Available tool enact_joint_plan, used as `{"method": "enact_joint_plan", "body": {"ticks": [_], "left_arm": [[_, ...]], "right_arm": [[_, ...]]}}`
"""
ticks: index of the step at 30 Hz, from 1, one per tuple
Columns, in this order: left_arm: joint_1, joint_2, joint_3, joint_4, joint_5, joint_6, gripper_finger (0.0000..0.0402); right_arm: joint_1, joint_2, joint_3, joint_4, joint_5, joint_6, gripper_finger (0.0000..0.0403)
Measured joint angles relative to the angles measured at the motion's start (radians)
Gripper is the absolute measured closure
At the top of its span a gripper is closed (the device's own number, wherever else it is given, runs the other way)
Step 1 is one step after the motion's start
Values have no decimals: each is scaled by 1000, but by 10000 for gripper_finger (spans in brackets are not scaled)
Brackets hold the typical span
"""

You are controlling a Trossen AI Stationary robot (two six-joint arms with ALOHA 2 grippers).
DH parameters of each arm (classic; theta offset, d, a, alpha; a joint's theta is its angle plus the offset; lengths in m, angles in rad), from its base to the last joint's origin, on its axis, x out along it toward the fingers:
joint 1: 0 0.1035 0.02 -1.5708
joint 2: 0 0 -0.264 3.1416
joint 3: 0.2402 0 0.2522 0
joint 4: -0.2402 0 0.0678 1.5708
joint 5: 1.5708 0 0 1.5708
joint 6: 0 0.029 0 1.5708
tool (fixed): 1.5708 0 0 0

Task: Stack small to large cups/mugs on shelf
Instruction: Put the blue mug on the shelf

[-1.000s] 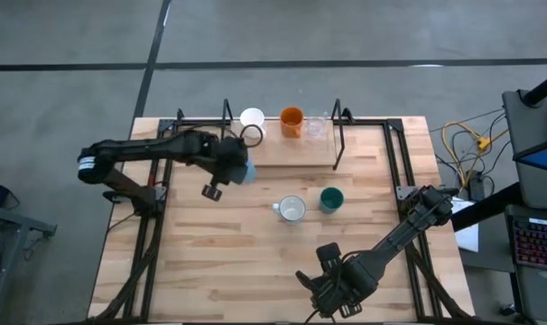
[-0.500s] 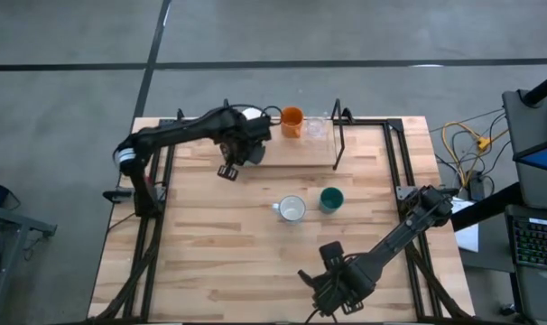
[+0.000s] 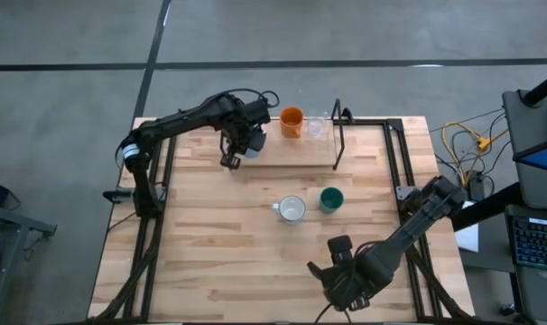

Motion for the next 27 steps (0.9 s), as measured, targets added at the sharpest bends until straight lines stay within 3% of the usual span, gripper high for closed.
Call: {"method": "enact_joint_plan", "body": {"ticks": [15,27], "left_arm": [[45,-1,-12,30,36,43,401],[66,96,-15,30,14,50,401]], "right_arm": [[2,-55,-4,26,24,-58,199],[2,-57,-4,24,32,-60,199]]}}
